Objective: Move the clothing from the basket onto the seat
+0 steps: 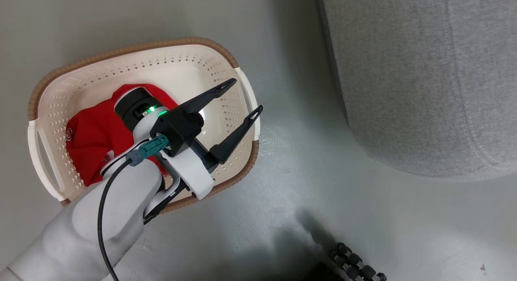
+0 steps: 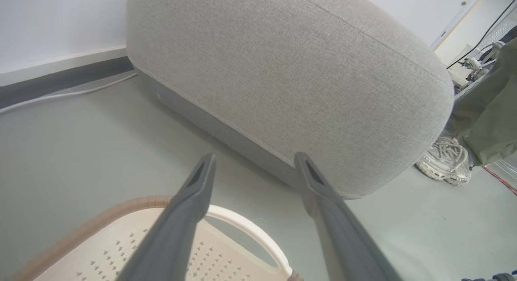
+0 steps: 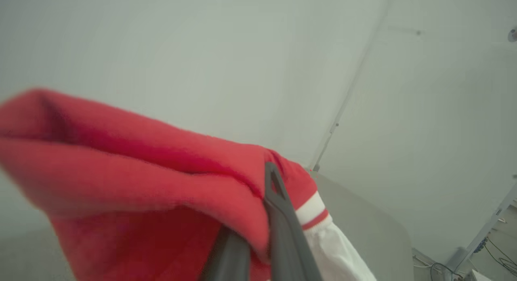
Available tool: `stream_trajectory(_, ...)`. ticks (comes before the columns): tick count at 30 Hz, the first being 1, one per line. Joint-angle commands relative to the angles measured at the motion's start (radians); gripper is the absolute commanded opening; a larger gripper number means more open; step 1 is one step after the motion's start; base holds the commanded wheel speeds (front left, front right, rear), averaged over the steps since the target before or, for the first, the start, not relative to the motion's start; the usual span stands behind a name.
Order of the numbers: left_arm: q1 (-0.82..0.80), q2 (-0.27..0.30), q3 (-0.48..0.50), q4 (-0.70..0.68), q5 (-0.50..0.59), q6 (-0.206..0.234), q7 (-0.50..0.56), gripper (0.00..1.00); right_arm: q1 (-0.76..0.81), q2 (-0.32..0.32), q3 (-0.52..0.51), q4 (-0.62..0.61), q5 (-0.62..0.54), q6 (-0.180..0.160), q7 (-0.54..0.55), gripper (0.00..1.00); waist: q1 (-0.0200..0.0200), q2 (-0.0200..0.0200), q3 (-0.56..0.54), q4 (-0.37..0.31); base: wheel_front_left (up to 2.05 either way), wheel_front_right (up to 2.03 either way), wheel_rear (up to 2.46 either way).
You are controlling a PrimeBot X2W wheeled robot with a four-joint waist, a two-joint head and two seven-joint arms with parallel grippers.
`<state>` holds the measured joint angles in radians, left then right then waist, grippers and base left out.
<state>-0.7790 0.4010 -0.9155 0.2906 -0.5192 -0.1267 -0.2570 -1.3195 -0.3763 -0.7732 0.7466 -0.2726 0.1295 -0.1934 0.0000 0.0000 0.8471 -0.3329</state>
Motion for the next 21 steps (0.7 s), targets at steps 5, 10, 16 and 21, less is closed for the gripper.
stream_trajectory(5, 0.009, 0.009, 0.040, -0.022, 0.007, -0.004, -0.005, 1.00, 0.047, 0.066, -0.025, -0.005, 0.006, 0.001, -0.007, 0.00, 0.0000, 0.0000, 0.025, 0.031, 0.00, 0.00, 0.00)
stream_trajectory(10, 0.018, -0.007, 0.066, -0.024, 0.004, -0.004, -0.005, 1.00, 0.096, 0.076, -0.046, 0.062, 0.005, 0.001, -0.006, 0.00, 0.0000, 0.0000, 0.018, 0.066, 0.00, 0.00, 0.00)
stream_trajectory(16, 0.039, -0.027, 0.086, -0.019, 0.004, -0.004, -0.005, 1.00, 0.169, 0.054, 0.041, 0.219, 0.038, 0.001, -0.037, 1.00, 0.0000, 0.0000, -0.020, 0.089, 0.00, 0.00, 0.00)
stream_trajectory(21, 0.047, -0.046, 0.086, -0.004, 0.001, -0.004, -0.005, 1.00, 0.233, 0.046, 0.137, 0.277, 0.086, 0.001, -0.064, 1.00, 0.0000, 0.0000, -0.072, 0.100, 0.00, 0.00, 0.00)
